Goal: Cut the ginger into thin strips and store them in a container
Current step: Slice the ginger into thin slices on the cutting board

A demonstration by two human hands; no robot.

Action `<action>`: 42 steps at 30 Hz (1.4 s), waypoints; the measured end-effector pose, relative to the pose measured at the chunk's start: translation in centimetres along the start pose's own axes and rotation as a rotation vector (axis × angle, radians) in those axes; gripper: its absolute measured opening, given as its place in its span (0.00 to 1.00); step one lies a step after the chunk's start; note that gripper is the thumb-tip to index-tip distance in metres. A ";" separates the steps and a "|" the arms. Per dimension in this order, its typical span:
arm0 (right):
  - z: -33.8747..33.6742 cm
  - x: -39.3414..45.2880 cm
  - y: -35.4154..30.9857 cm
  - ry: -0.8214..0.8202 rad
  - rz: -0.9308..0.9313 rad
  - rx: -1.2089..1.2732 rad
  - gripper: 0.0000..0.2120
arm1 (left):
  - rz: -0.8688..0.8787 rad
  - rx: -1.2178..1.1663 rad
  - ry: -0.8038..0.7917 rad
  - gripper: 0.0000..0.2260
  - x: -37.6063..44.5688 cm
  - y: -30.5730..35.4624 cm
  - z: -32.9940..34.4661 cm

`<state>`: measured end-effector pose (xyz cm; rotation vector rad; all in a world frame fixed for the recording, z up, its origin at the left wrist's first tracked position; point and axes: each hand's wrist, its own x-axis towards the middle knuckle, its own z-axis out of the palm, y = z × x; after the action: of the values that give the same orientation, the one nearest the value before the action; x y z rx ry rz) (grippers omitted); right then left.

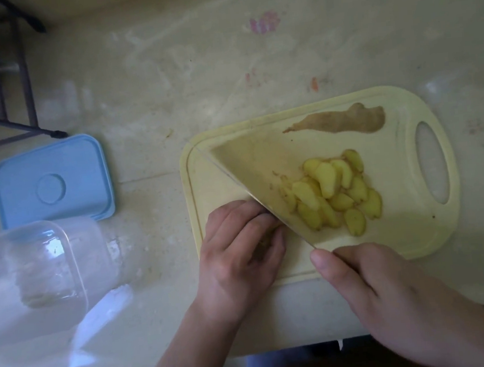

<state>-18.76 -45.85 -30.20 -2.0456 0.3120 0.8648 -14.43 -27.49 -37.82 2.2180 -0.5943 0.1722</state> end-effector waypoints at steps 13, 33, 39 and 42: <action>-0.9 -2.6 0.2 -0.008 0.054 0.050 0.46 | -0.028 0.042 0.056 0.05 -0.3 0.3 0.5; -0.6 -2.3 -0.6 -0.004 0.131 -0.024 0.44 | -0.033 -0.002 0.032 0.03 0.1 0.5 0.1; 0.2 0.2 -0.7 0.030 0.018 0.012 0.30 | -0.037 -0.011 0.027 0.03 0.1 0.5 0.1; 0.0 0.0 -0.7 0.050 0.010 0.045 0.31 | -0.067 -0.001 0.033 0.05 0.0 0.5 0.2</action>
<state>-18.41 -45.44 -29.75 -2.0280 0.3665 0.8063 -14.72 -27.94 -37.62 2.2268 -0.5012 0.1737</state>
